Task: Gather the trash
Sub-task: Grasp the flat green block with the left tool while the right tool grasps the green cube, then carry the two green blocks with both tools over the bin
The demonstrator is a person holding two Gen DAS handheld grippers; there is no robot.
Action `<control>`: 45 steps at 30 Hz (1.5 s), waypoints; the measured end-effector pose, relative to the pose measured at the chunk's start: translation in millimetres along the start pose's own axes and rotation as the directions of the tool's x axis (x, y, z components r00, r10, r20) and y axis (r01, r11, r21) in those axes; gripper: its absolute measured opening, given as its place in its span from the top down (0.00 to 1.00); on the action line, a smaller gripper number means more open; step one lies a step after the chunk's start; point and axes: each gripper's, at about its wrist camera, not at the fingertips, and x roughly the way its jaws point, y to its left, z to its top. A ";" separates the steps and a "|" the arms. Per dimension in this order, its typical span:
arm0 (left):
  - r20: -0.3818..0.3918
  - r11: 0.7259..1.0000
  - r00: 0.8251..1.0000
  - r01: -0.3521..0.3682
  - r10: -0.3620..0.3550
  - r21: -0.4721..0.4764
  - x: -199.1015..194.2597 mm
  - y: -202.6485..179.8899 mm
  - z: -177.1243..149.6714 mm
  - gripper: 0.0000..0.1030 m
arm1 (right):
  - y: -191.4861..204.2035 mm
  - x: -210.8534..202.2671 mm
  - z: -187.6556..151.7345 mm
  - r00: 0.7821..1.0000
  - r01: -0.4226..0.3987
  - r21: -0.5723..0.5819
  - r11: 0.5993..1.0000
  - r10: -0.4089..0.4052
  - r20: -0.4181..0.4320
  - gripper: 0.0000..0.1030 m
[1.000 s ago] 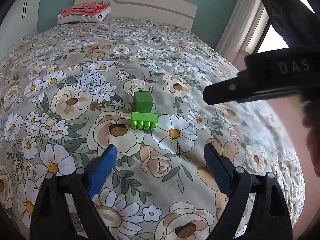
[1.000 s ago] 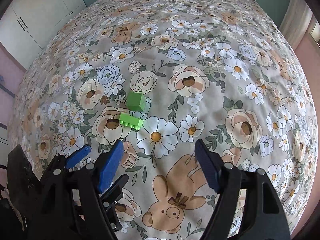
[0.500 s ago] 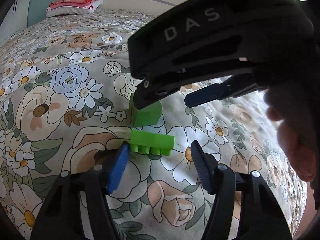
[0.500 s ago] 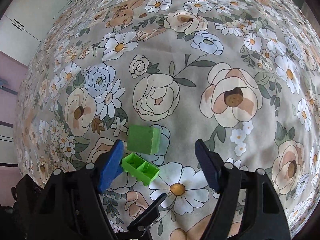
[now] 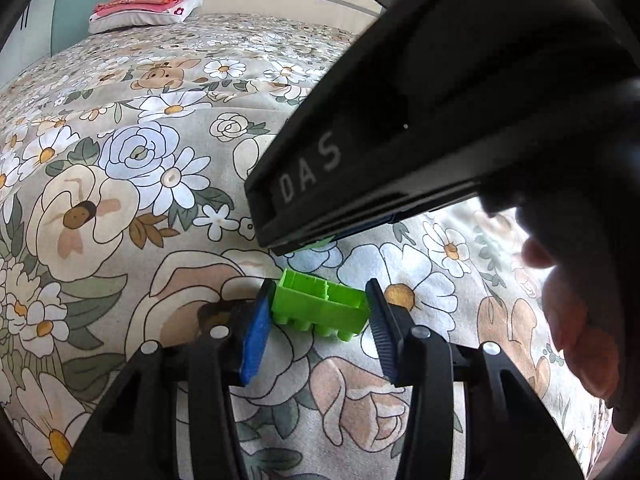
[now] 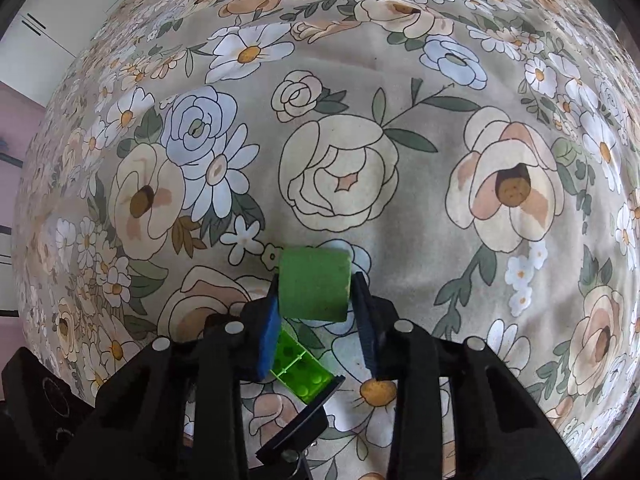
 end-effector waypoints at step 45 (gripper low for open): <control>0.346 0.980 0.922 -0.195 0.172 0.031 -376.3 -81.6 -16.4 0.54 | 76.3 -361.7 -232.0 0.867 0.183 0.038 0.982 -0.180 0.465 0.70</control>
